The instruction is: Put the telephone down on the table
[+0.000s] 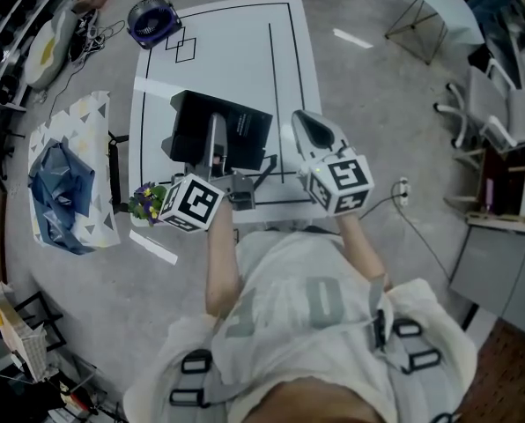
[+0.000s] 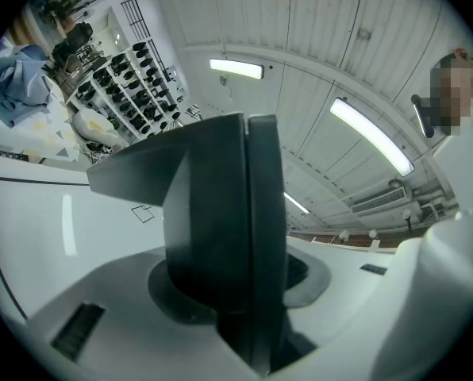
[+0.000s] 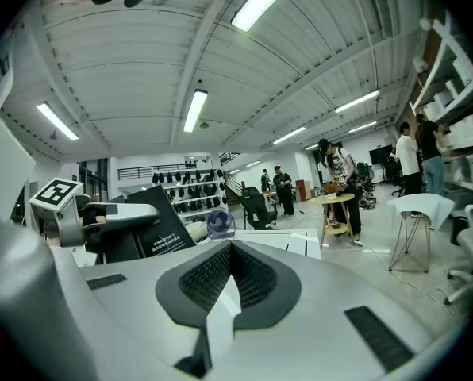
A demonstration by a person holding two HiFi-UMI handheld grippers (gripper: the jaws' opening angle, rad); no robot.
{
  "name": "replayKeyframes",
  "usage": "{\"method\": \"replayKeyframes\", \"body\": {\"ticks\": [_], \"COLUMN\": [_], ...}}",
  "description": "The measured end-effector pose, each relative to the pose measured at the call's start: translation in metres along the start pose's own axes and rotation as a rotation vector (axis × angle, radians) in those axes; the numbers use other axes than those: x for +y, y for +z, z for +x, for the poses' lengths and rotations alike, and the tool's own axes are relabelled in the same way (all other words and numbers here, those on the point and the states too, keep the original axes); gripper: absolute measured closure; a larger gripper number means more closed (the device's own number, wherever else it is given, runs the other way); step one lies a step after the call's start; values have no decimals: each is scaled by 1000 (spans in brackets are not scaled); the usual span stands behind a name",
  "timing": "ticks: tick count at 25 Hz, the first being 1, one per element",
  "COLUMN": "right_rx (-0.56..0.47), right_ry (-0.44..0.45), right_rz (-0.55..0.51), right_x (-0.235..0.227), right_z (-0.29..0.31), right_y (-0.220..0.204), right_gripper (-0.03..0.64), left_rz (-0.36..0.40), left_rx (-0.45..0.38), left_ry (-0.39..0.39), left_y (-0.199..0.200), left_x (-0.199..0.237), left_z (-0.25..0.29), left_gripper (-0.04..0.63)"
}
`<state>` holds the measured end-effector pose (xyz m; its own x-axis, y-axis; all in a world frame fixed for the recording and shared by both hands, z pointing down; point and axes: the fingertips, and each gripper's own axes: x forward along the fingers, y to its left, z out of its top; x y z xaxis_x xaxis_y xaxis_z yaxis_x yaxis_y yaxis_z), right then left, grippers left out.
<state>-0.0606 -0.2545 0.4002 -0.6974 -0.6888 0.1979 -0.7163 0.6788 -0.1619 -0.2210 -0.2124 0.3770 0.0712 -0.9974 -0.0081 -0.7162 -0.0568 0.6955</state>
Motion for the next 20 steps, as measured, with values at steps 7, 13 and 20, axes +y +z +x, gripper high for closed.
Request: {"method": "replayKeyframes", "body": {"ticks": [7, 13, 20], "right_rx": [17, 58, 99], "right_ry": [-5, -20, -40], "right_rz": [10, 27, 42], "right_x": [-7, -14, -19], "right_z": [-2, -5, -8], "right_y": [-6, -20, -34], "right_gripper": [609, 609, 609], "left_rz": [2, -29, -44], "left_rx": [40, 87, 140], "left_ry": [60, 101, 137], "left_y": [-17, -43, -69], "left_x": [12, 34, 58], "left_z": [16, 36, 62], "left_gripper": [430, 430, 430]}}
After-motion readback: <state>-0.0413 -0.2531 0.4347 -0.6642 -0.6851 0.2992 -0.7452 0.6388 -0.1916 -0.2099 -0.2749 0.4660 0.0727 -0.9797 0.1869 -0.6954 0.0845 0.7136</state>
